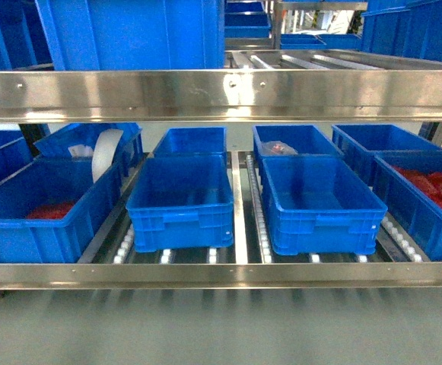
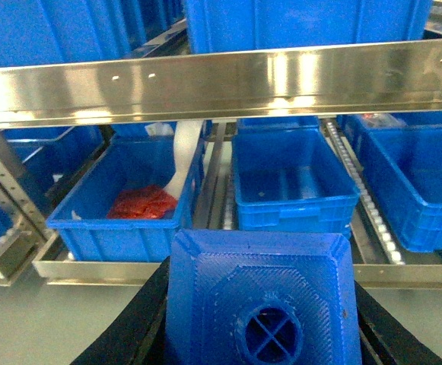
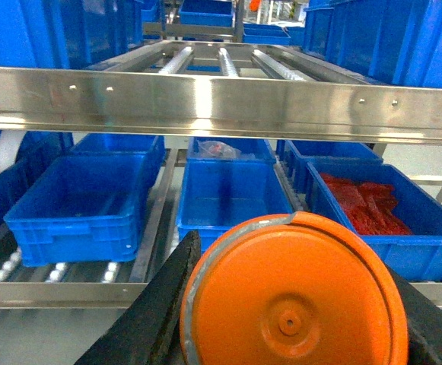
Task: Sort blue parts and orange caps into right shelf containers
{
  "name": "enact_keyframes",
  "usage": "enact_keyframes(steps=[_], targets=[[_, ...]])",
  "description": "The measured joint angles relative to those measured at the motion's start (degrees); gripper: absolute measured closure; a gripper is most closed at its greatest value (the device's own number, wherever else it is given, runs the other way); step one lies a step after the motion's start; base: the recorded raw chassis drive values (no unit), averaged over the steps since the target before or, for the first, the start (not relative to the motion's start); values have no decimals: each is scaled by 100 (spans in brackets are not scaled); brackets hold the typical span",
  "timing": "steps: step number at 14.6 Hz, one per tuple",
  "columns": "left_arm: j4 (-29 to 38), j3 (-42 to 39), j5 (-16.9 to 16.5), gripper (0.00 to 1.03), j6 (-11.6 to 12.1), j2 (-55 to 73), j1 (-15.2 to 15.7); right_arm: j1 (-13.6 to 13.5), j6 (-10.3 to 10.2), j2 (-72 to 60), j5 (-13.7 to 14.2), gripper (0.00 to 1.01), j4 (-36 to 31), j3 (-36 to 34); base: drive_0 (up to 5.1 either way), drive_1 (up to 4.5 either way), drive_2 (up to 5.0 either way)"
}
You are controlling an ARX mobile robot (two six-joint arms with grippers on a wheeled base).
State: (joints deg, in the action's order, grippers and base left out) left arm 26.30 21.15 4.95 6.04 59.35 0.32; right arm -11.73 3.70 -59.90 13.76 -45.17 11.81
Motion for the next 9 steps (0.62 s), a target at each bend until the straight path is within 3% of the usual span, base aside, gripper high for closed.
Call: enact_keyframes(steps=[9], targets=[[-4, 0, -59, 59, 0, -7, -48, 9, 0, 0, 35, 57, 11, 0, 288, 198, -477]])
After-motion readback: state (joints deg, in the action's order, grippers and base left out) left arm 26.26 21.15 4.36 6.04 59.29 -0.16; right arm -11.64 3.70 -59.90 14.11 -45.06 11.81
